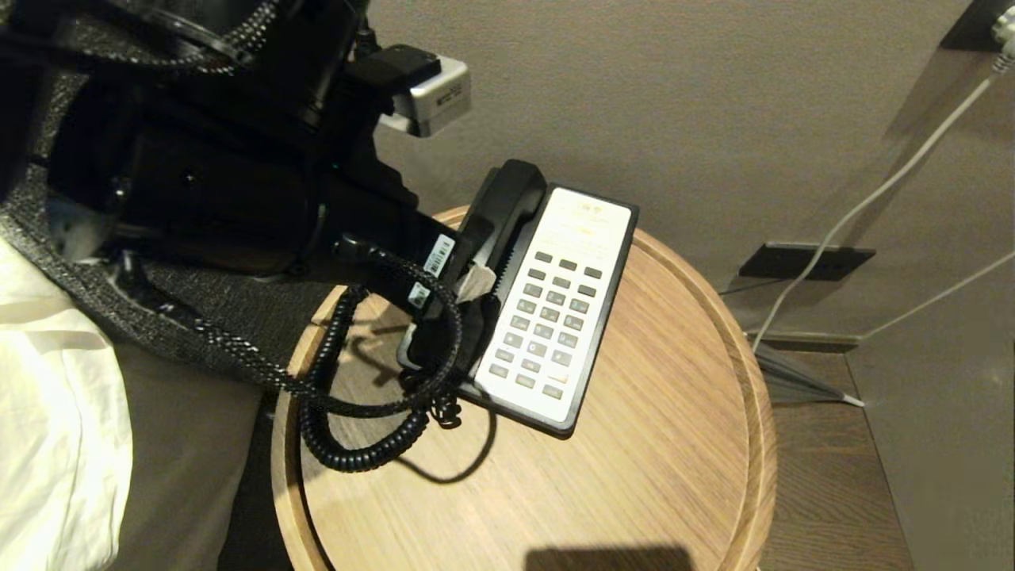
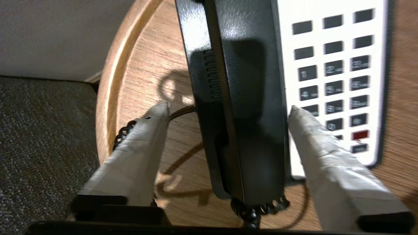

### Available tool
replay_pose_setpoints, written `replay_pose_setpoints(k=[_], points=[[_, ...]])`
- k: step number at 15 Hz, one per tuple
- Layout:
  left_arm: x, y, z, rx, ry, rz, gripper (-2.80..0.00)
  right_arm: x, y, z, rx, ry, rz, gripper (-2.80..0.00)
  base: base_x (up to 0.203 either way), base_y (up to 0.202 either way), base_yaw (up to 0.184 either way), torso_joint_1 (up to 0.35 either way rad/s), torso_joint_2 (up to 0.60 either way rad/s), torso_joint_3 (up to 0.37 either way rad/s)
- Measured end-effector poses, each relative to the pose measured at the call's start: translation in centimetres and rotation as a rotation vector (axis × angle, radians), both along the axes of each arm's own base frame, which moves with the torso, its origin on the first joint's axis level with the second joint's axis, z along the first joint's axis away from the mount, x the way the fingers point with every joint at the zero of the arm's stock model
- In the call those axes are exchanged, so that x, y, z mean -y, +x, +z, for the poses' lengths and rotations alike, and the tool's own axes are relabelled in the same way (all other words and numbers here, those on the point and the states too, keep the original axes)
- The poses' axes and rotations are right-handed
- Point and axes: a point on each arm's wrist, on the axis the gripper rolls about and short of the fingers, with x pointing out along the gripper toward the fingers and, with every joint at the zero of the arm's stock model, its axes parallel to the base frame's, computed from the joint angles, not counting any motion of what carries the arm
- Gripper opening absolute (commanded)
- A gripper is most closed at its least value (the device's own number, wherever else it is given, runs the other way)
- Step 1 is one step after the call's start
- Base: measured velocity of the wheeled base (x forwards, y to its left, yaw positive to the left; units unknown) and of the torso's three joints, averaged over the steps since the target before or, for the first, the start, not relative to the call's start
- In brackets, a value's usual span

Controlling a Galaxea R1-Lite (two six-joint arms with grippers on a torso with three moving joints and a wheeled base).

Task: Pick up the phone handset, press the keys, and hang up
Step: Pick up the desk phone handset

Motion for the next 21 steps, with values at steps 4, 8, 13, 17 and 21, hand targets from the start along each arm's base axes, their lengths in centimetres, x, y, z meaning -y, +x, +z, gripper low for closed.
replay_pose_setpoints(k=[4,8,13,17,21], points=[[0.7,0.6,-0.7,-0.013,0.02,0.005,0.0,0.0,0.0,0.0,0.0,0.0,0.0,-2.8,0.0,0.0,0.0,0.0,0.0,0.0],[1.0,0.9,-0.9,-0.018,0.025,0.005,0.0,0.0,0.0,0.0,0.0,0.0,0.0,-2.8,0.0,0.0,0.0,0.0,0.0,0.0],[1.2,1.2,-1.2,-0.013,0.034,0.025,-2.8,0.0,0.0,0.0,-0.001,0.0,0.0,-2.8,0.0,0.0,0.0,0.0,0.0,0.0],[1.4,1.3,-1.3,-0.017,0.035,0.032,-2.8,0.0,0.0,0.0,0.0,0.0,0.001,-2.8,0.0,0.0,0.0,0.0,0.0,0.0],[1.3,1.3,-1.3,-0.016,0.033,0.037,-2.8,0.0,0.0,0.0,0.0,0.0,0.0,-2.8,0.0,0.0,0.0,0.0,0.0,0.0]])
